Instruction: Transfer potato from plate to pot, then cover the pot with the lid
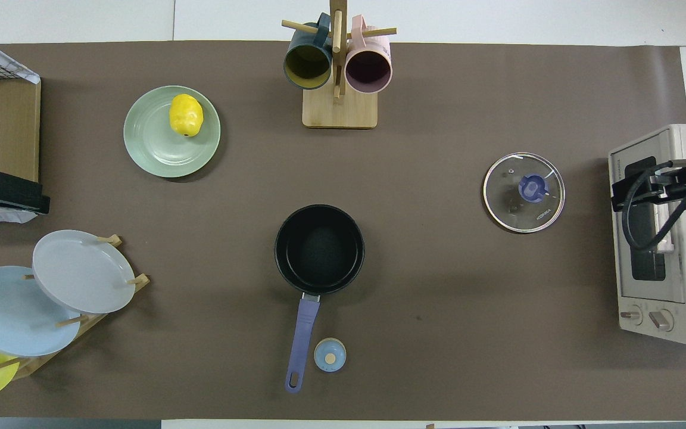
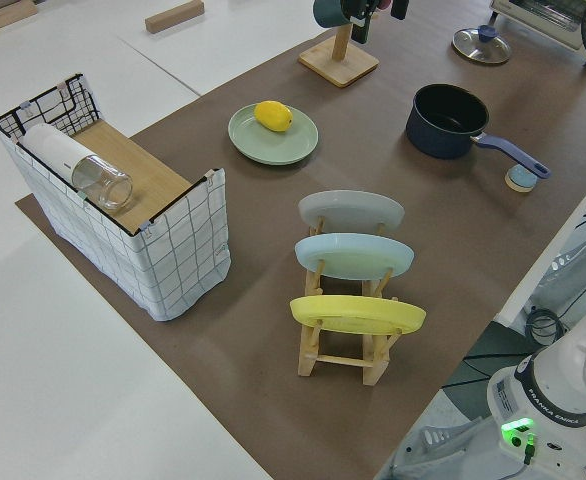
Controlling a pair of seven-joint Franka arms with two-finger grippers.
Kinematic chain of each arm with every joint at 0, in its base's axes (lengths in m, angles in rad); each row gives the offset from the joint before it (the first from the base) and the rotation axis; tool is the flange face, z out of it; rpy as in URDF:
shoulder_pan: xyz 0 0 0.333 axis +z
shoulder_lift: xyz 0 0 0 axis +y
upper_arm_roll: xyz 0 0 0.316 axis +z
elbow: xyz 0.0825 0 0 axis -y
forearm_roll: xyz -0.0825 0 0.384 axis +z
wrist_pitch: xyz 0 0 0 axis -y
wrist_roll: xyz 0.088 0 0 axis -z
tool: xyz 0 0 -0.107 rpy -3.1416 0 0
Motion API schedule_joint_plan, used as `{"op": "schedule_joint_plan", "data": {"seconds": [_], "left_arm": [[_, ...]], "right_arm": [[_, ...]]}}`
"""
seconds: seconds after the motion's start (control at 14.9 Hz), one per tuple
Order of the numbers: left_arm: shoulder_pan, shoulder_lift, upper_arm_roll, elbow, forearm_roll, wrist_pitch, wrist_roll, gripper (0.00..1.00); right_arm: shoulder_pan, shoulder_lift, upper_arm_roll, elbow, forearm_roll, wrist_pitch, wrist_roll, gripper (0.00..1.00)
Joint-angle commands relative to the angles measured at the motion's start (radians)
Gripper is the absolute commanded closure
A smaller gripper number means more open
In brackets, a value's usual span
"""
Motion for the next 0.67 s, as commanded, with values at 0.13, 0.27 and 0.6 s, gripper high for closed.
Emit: {"op": "schedule_joint_plan", "data": {"seconds": [0.13, 0.27, 0.6], "left_arm": [[0.000, -0.034, -0.001, -0.043, -0.003, 0.021, 0.002, 0.00], [0.000, -0.034, 0.000, -0.043, -0.003, 0.026, -0.001, 0.00], [0.000, -0.030, -0.001, -0.056, -0.001, 0.081, 0.002, 0.00]], "right_arm": [[-0.010, -0.003, 0.008, 0.006, 0.017, -0.003, 0.016, 0.00], [-0.010, -0.003, 0.006, 0.006, 0.017, -0.003, 0.016, 0.00], [-0.010, -0.003, 0.006, 0.006, 0.017, -0.003, 0.016, 0.00]]}}
